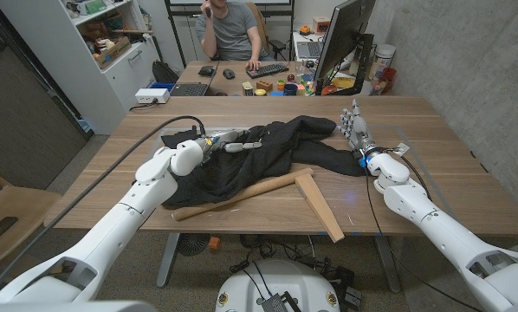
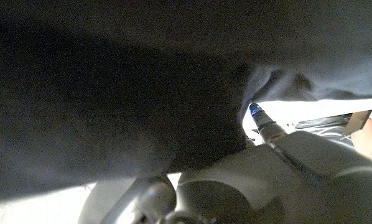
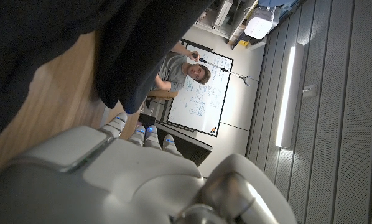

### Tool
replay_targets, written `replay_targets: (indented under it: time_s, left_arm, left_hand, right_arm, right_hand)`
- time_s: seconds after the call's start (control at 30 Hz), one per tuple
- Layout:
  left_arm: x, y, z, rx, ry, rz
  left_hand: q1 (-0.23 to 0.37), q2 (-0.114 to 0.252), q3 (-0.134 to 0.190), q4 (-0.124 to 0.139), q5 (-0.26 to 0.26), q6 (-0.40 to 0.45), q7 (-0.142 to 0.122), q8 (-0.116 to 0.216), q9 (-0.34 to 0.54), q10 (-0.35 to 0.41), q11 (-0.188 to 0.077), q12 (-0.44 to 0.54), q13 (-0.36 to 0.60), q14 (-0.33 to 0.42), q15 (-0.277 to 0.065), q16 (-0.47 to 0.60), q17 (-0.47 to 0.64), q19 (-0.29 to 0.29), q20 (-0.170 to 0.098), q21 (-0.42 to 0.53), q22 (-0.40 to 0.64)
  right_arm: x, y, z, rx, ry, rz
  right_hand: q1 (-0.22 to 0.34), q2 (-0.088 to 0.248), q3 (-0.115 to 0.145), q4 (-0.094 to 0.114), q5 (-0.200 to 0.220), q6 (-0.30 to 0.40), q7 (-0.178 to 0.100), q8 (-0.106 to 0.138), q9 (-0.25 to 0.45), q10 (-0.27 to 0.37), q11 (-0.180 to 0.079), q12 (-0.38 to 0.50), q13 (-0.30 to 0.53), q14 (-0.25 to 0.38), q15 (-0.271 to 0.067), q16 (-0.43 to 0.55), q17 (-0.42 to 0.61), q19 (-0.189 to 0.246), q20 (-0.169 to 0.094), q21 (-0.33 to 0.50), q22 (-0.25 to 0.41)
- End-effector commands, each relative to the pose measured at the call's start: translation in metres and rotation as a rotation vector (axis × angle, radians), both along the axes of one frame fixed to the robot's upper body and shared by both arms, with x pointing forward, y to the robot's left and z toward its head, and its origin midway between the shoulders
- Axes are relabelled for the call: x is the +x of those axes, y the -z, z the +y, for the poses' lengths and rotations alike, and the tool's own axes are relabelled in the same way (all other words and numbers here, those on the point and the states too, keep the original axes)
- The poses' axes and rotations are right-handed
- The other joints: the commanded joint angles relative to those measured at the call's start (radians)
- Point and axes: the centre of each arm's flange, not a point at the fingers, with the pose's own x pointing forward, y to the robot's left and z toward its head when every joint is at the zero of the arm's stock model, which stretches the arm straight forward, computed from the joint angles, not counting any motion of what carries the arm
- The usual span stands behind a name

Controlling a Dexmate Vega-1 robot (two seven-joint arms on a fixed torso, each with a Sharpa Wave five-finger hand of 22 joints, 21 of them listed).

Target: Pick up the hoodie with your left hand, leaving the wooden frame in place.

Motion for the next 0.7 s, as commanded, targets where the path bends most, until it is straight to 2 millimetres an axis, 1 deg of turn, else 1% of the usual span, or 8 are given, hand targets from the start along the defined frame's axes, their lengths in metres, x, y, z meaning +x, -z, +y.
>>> replay_targets:
  time_s: [0.03,0.2,0.27,0.33,0.43,0.5,0.63,0.7]
  left_arm:
    - [0.004,0.028,-0.01,0.074,-0.047,0.014]
    - [0.004,0.034,-0.01,0.069,-0.085,-0.02]
    - [0.003,0.035,-0.009,0.04,-0.098,-0.051]
    - [-0.001,0.034,-0.006,-0.018,-0.102,-0.12]
    - [-0.005,0.032,-0.005,-0.076,-0.121,-0.191]
    - [-0.007,0.03,-0.005,-0.093,-0.118,-0.211]
    - [-0.007,0.028,-0.005,-0.122,-0.107,-0.24]
    - [-0.008,0.026,-0.005,-0.132,-0.1,-0.265]
  left_hand:
    - [0.182,0.047,0.054,-0.084,0.015,0.049,-0.03,0.021,0.008,0.069,-0.057,0.031,0.011,0.107,-0.049,0.04,0.009,0.099,-0.016,0.02,0.004]
    - [0.445,0.182,0.192,-0.188,-0.024,0.19,-0.113,0.081,0.036,0.276,-0.174,0.15,0.068,0.389,-0.162,0.159,0.078,0.311,-0.071,0.061,0.017]
    - [0.622,0.185,0.311,-0.213,-0.065,0.291,-0.141,0.147,0.064,0.375,-0.208,0.24,0.132,0.508,-0.213,0.251,0.164,0.42,-0.101,0.104,0.037]
    - [0.799,0.157,0.38,-0.209,-0.136,0.398,-0.143,0.245,0.119,0.443,-0.21,0.37,0.26,0.578,-0.231,0.415,0.366,0.481,-0.112,0.167,0.082]
    - [1.028,0.136,0.397,-0.203,-0.147,0.521,-0.16,0.46,0.291,0.564,-0.206,0.657,0.579,0.678,-0.232,0.704,0.691,0.527,-0.14,0.365,0.223]
    - [1.086,0.138,0.386,-0.198,-0.145,0.567,-0.156,0.582,0.401,0.597,-0.206,0.758,0.693,0.734,-0.227,0.839,0.798,0.527,-0.145,0.493,0.302]
    - [1.209,0.145,0.395,-0.208,-0.127,0.638,-0.134,0.773,0.58,0.593,-0.202,0.878,0.847,0.849,-0.219,1.078,1.01,0.522,-0.173,0.753,0.433]
    - [1.239,0.14,0.4,-0.209,-0.119,0.673,-0.133,0.809,0.603,0.605,-0.202,0.926,0.908,0.886,-0.218,1.142,1.045,0.543,-0.193,0.83,0.46]
  right_arm:
    - [0.003,-0.003,0.003,0.004,-0.013,-0.006]
    - [0.003,-0.004,0.0,0.009,-0.013,-0.012]
    - [0.003,-0.004,0.0,0.011,-0.014,-0.012]
    - [0.003,-0.005,-0.001,0.013,-0.016,-0.015]
    - [0.002,-0.006,-0.002,0.015,-0.017,-0.016]
    - [0.002,-0.006,-0.003,0.017,-0.017,-0.017]
    - [0.001,-0.006,-0.005,0.021,-0.015,-0.017]
    - [0.0,-0.006,-0.006,0.023,-0.012,-0.017]
  right_hand:
    - [0.001,0.015,-0.004,0.002,0.007,-0.001,0.003,0.001,0.005,-0.005,0.001,-0.003,0.003,-0.063,0.001,0.0,0.003,-0.009,0.001,-0.001,0.003]
    - [0.001,0.015,-0.004,0.002,0.007,-0.002,0.003,0.0,0.005,-0.005,0.001,-0.003,0.003,-0.063,0.001,0.0,0.003,-0.009,0.003,-0.001,0.003]
    - [0.001,0.015,-0.005,0.002,0.007,-0.001,0.003,0.001,0.005,-0.005,0.0,-0.003,0.003,-0.063,0.001,0.0,0.003,-0.009,0.003,-0.001,0.003]
    - [0.001,0.015,-0.005,0.002,0.007,-0.001,0.002,0.001,0.005,-0.005,0.0,-0.003,0.003,-0.063,0.0,0.0,0.003,-0.009,0.003,-0.001,0.003]
    - [0.001,0.016,-0.006,0.002,0.007,0.0,0.003,0.001,0.005,-0.005,0.0,-0.003,0.003,-0.063,0.0,0.0,0.003,-0.009,0.003,-0.001,0.003]
    - [0.001,0.016,-0.006,0.002,0.007,-0.001,0.002,0.0,0.005,-0.004,-0.002,-0.003,0.003,-0.063,-0.001,0.0,0.003,-0.009,0.003,-0.001,0.003]
    - [0.001,0.016,-0.007,0.002,0.007,0.0,0.003,0.0,0.005,-0.003,-0.002,-0.003,0.003,-0.063,-0.001,0.0,0.003,-0.008,0.003,-0.001,0.004]
    - [0.001,0.016,-0.007,0.002,0.007,0.0,0.003,0.001,0.005,-0.003,-0.004,-0.003,0.003,-0.063,-0.001,0.0,0.003,-0.008,0.004,-0.001,0.004]
